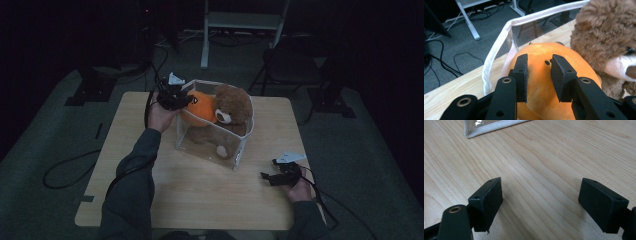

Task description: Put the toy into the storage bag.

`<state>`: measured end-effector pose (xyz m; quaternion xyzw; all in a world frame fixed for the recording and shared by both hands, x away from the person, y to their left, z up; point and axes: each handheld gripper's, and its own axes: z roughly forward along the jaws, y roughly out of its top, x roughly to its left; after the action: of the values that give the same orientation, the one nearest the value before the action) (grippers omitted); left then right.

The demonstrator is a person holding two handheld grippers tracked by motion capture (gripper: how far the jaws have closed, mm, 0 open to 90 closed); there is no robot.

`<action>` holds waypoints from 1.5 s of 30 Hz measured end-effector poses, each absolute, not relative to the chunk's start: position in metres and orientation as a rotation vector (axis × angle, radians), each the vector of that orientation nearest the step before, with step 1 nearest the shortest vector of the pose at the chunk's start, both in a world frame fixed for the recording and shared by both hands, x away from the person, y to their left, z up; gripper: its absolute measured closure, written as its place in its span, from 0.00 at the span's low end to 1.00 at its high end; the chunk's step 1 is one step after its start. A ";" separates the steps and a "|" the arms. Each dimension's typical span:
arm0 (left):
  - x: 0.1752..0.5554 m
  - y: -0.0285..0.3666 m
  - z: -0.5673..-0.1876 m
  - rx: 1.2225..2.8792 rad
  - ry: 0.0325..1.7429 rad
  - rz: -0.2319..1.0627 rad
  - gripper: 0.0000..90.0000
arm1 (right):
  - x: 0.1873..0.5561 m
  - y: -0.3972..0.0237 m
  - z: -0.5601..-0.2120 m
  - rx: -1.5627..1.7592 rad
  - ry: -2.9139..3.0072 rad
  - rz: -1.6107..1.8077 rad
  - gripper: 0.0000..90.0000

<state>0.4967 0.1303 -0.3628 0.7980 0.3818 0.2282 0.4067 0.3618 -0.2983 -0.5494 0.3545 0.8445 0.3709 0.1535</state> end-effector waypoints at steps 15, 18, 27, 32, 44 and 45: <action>0.482 0.146 -0.361 1.952 0.952 0.538 0.68 | 0.362 -0.298 -0.549 1.017 2.421 1.062 0.21; 0.475 0.154 -0.359 1.928 0.955 0.554 0.65 | 0.362 -0.298 -0.549 1.019 2.421 1.064 0.21; 0.458 0.180 -0.358 1.848 0.955 0.566 0.61 | 0.361 -0.298 -0.549 1.020 2.419 1.063 0.21; 0.453 0.186 -0.364 1.840 0.966 0.565 0.60 | 0.362 -0.298 -0.549 1.019 2.419 1.063 0.21; 0.431 0.204 -0.397 1.813 1.013 0.561 0.58 | 0.361 -0.298 -0.549 1.020 2.419 1.063 0.21; 0.428 0.206 -0.401 1.809 1.024 0.563 0.58 | 0.361 -0.298 -0.549 1.019 2.419 1.063 0.21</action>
<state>0.4276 0.2059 -0.4014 0.7397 0.4187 0.2300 0.4740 0.3615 -0.2982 -0.5494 0.3556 0.8440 0.3708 0.1540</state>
